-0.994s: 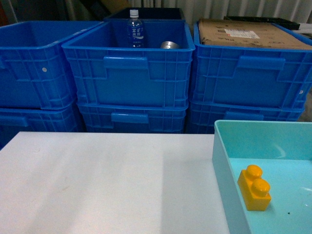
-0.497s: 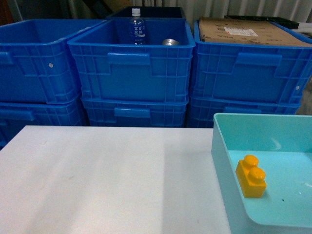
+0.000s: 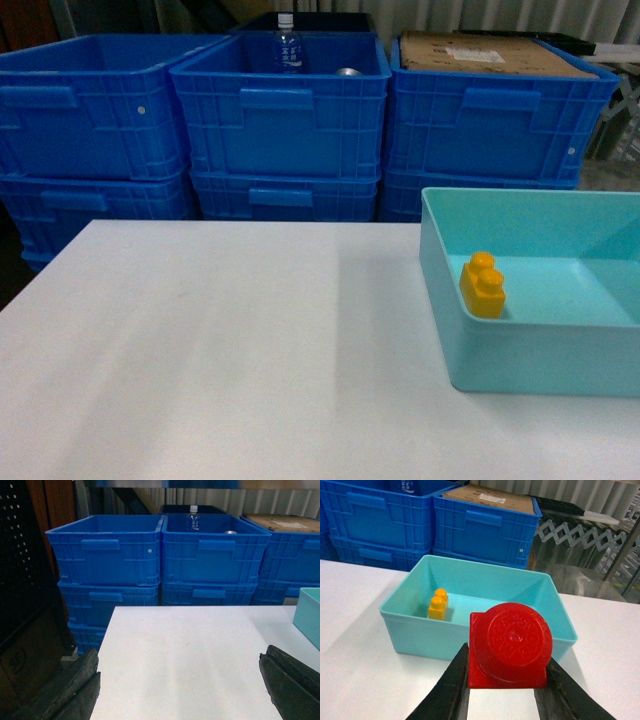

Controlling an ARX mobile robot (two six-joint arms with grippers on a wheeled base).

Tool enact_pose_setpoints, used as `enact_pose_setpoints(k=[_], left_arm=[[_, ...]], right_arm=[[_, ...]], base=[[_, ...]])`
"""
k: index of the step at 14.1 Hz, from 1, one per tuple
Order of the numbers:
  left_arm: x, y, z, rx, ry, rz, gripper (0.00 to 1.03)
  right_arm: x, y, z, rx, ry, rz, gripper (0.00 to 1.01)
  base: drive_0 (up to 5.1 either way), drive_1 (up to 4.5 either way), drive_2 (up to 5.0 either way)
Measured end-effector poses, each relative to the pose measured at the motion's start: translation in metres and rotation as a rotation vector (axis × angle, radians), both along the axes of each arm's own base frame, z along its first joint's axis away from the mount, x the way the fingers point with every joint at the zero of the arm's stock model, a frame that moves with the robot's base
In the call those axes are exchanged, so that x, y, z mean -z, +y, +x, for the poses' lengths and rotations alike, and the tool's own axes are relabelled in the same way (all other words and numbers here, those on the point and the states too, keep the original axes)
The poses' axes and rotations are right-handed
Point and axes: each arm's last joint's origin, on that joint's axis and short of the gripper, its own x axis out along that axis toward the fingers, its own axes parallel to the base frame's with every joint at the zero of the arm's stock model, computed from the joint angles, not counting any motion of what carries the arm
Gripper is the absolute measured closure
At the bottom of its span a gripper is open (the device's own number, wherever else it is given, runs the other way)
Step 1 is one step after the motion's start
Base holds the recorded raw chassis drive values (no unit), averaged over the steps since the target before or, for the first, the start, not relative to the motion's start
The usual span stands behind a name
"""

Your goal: Pick red block from blue box to shelf

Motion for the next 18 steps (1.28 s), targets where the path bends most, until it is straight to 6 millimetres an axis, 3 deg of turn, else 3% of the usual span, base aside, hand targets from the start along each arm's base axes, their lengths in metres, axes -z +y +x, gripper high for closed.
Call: enact_pose_setpoints(k=[18], left_arm=[[0.0000, 0.0001, 0.0000, -0.002, 0.000, 0.000, 0.05]], right_arm=[[0.0001, 0.0000, 0.0000, 0.000, 0.000, 0.000, 0.72]], base=[[-0.1, -4.11, 3.9]])
